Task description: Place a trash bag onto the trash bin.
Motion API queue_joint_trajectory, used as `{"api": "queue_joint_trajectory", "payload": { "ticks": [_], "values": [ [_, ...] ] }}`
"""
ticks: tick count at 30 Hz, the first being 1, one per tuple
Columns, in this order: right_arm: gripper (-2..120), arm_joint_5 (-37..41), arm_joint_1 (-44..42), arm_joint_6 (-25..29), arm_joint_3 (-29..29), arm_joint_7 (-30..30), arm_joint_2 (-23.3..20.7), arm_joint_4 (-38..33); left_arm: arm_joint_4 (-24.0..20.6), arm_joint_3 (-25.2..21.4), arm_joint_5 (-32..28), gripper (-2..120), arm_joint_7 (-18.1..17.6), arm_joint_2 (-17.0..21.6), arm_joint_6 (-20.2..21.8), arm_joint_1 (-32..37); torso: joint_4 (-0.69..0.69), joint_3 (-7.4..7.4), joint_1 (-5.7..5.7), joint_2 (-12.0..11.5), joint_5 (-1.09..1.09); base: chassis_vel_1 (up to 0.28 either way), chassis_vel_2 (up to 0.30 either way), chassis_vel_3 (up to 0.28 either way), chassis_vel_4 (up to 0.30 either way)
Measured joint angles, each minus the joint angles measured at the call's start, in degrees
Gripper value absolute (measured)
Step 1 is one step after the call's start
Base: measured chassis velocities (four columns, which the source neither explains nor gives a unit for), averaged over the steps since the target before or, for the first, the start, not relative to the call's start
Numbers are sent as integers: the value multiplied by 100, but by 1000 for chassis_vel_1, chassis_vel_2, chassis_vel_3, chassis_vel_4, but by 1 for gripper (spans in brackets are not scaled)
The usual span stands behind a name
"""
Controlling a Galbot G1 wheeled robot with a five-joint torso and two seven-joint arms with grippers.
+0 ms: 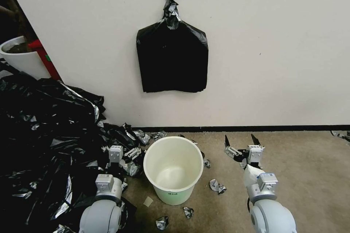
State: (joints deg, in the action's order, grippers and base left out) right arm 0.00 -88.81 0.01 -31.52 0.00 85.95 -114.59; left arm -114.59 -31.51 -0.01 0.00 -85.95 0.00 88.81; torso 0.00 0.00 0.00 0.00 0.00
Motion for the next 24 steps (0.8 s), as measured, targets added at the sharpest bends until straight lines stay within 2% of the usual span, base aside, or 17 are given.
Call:
{"api": "queue_joint_trajectory", "payload": {
  "ticks": [24],
  "values": [
    [100, 0, 0, 0, 0, 0, 0, 0, 0, 0, 0, 100, 0, 0, 0, 0, 0, 0, 0, 0, 0, 0, 0, 0, 0]
  ]
}}
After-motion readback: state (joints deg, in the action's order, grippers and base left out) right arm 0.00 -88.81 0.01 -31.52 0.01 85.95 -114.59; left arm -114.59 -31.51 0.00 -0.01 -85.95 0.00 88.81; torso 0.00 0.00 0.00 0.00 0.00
